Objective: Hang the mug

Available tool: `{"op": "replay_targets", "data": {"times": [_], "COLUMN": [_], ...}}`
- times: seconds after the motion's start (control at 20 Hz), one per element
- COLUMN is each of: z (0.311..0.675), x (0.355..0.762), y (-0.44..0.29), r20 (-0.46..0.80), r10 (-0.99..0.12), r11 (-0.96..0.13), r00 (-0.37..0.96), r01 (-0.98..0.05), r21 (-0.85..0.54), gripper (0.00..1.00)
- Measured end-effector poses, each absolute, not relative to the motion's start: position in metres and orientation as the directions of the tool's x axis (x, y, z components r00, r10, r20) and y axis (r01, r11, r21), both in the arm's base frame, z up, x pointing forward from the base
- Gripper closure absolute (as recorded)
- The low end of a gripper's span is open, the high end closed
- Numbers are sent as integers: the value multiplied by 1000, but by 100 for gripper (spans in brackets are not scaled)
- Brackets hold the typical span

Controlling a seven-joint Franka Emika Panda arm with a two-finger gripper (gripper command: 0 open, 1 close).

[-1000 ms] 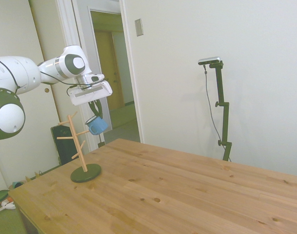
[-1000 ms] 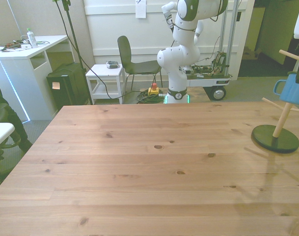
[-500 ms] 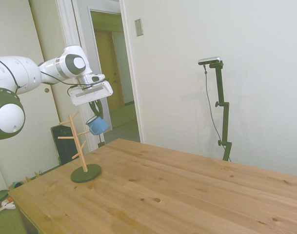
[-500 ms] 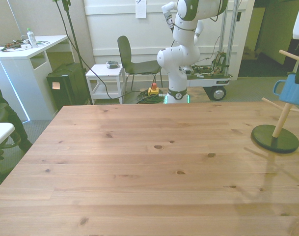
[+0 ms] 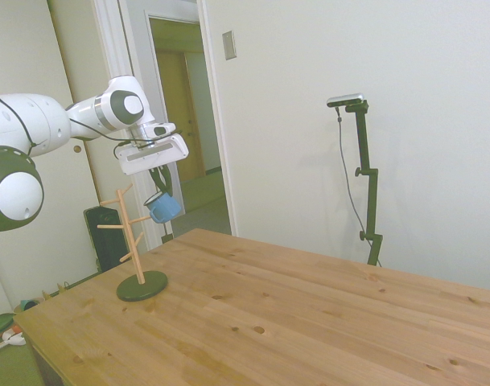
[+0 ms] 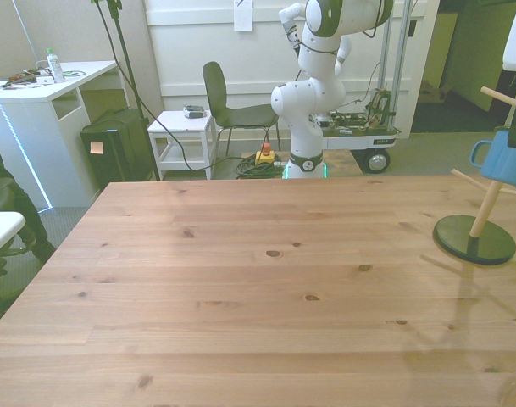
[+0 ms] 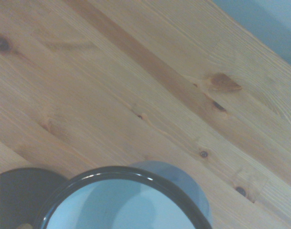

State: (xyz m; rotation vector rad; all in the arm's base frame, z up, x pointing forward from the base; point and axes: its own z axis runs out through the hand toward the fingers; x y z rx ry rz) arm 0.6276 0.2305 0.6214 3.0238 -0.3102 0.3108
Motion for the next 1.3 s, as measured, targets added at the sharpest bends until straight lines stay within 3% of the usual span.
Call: {"op": "replay_targets", "data": {"times": [1.3], "z": [603], "x": [632], "y": [280], "r20": [205], "r10": [-167], "r11": [-982], "r00": [964], "r01": [-182], "r21": [53], "gripper": [100]}}
